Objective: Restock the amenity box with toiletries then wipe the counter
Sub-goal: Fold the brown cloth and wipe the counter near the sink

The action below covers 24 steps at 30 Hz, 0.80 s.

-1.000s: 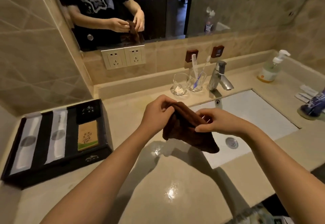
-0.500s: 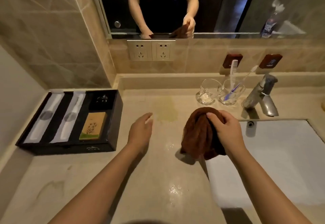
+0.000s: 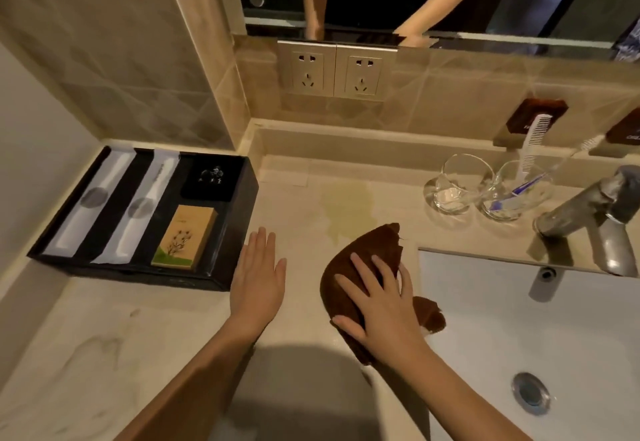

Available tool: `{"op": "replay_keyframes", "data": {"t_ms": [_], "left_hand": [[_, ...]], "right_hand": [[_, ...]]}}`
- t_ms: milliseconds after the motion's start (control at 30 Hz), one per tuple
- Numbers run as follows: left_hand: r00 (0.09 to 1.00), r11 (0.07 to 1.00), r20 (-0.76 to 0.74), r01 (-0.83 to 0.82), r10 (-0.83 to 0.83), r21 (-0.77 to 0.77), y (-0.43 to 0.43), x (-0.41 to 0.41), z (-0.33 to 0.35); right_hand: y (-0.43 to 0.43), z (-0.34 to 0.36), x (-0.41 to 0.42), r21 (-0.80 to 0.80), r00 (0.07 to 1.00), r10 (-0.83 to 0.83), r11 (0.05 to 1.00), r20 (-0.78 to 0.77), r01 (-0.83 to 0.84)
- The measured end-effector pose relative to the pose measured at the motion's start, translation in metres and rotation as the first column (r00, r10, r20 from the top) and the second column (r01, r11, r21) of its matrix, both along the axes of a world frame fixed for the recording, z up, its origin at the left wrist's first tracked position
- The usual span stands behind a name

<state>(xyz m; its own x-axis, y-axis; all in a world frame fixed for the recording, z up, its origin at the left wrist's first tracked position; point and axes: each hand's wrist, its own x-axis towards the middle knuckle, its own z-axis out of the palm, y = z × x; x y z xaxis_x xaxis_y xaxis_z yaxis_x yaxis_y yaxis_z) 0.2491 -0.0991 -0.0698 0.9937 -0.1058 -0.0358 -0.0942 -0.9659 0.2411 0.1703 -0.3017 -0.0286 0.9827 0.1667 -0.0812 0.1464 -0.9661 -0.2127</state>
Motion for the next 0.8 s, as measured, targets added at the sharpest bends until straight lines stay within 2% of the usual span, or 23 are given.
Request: {"op": "replay_keyframes", "data": {"t_ms": [33,100,167,333,500,700,800], "left_hand": [[1.0,1.0,-0.003,-0.004,0.004,0.008,0.0,-0.002,-0.001],[1.0,1.0,0.012,0.001,-0.001,0.032,0.001,-0.008,-0.004],[0.999,0.999,0.037,0.018,-0.02,0.05,0.006,-0.017,-0.006],[0.98,0.996,0.175,0.093,-0.093,0.008,0.013,-0.028,-0.021],[0.987,0.998,0.148,0.058,-0.062,0.036,0.013,-0.026,-0.019],[0.997,0.999,0.071,0.033,-0.036,0.039,0.011,-0.024,-0.012],[0.999,0.998,0.028,0.02,-0.022,0.057,0.011,-0.022,-0.011]], "right_hand": [[-0.006,-0.005,0.006,-0.039,1.0,0.021,0.999,-0.015,-0.021],[-0.015,-0.014,0.017,-0.011,0.997,0.057,0.998,-0.05,-0.058],[-0.012,-0.022,0.02,-0.021,0.997,0.077,0.997,-0.02,-0.077],[0.021,-0.031,0.041,-0.01,0.993,-0.06,0.998,0.1,0.061],[0.055,-0.033,0.098,-0.008,0.973,-0.154,0.987,0.174,0.158],[0.09,-0.035,0.162,-0.095,0.962,-0.111,0.986,0.251,0.139],[0.099,-0.032,0.19,-0.154,0.972,-0.074,0.982,0.224,0.11]]}}
